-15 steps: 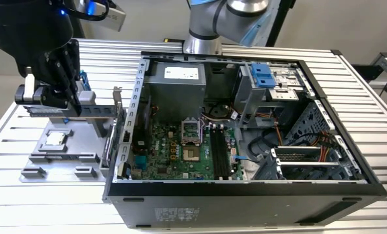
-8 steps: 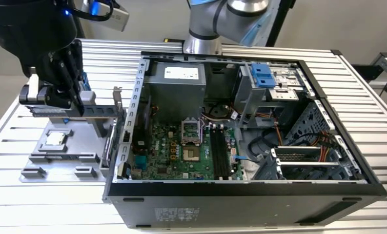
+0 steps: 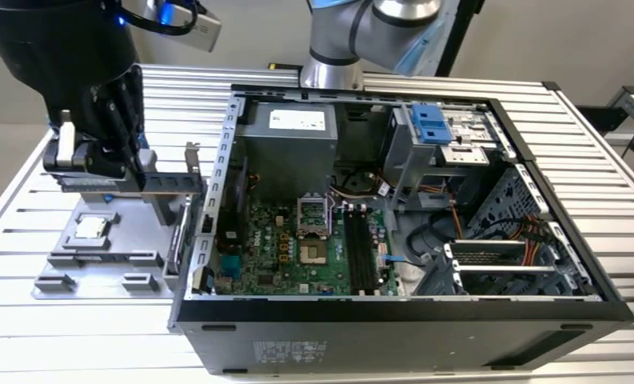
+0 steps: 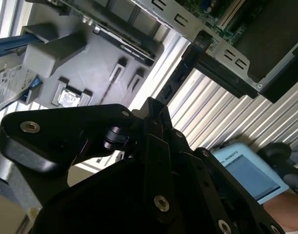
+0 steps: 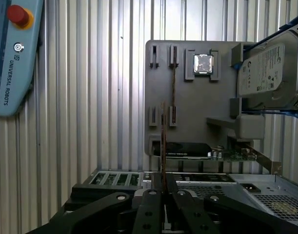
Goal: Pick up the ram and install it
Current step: 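Pick up the ram and move it above insertion slot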
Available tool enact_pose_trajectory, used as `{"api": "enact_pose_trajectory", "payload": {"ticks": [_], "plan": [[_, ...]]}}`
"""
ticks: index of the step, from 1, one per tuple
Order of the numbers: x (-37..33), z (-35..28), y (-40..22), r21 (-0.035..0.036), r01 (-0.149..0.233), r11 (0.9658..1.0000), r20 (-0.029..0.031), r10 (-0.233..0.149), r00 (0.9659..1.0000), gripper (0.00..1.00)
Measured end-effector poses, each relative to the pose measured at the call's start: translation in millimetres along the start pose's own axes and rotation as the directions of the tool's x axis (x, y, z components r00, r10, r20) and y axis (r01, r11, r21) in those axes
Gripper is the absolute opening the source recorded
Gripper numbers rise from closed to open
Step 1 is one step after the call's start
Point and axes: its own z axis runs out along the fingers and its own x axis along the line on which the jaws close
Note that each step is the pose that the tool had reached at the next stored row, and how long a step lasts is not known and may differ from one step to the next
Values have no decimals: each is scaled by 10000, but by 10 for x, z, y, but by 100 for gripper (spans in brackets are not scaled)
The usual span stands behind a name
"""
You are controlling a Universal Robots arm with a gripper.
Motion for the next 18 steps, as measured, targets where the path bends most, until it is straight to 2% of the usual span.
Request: {"api": "enact_pose_trajectory", "payload": {"ticks": [10,18], "plan": [[0,-2,-85,-1,1,10000,0,-1,10000,0],[-1,-3,-176,-4,0,10000,-1,0,10000,0]]}}
